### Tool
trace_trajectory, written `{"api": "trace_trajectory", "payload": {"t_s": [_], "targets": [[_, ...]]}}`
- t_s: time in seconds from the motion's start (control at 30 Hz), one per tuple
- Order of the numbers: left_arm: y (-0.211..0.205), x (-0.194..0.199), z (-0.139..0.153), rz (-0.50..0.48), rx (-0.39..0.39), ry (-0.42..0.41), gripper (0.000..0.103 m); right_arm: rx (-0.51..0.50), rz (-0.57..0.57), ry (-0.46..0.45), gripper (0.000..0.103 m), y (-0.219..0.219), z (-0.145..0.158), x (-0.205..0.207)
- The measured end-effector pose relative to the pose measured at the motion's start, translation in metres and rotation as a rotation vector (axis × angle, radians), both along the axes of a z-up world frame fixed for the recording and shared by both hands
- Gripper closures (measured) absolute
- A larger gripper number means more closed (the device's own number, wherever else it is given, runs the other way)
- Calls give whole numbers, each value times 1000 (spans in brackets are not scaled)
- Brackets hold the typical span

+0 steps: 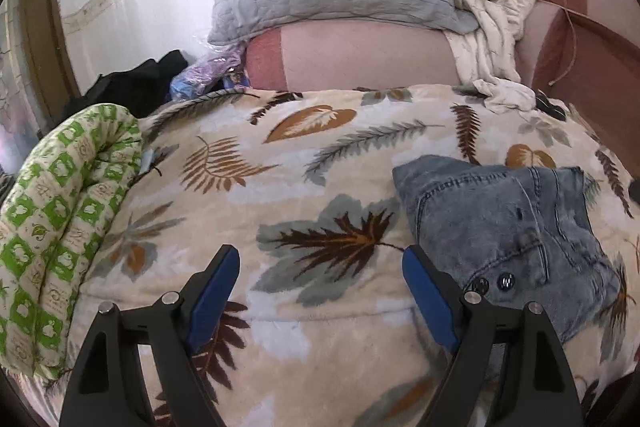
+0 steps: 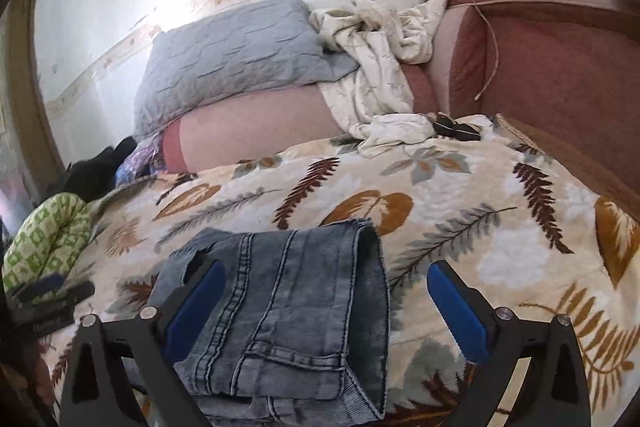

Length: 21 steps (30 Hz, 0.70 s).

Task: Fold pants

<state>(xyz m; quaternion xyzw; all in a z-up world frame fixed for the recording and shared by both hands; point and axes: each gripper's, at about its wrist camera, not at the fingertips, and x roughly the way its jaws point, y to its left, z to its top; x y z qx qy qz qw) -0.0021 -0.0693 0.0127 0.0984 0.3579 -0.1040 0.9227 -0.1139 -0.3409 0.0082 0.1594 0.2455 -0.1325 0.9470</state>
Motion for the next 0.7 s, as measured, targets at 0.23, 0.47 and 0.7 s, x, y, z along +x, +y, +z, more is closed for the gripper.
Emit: {"api": "trace_trajectory", "payload": {"t_s": [0.23, 0.47, 0.7], "targets": [[3, 11, -14, -19, 1, 38, 19, -29, -36, 13, 1, 1, -3, 7], [8, 10, -16, 2, 6, 35, 19, -48, -11, 56, 1, 8, -11, 18], [7, 10, -20, 15, 27, 31, 19, -54, 14, 68, 1, 10, -14, 18]]}}
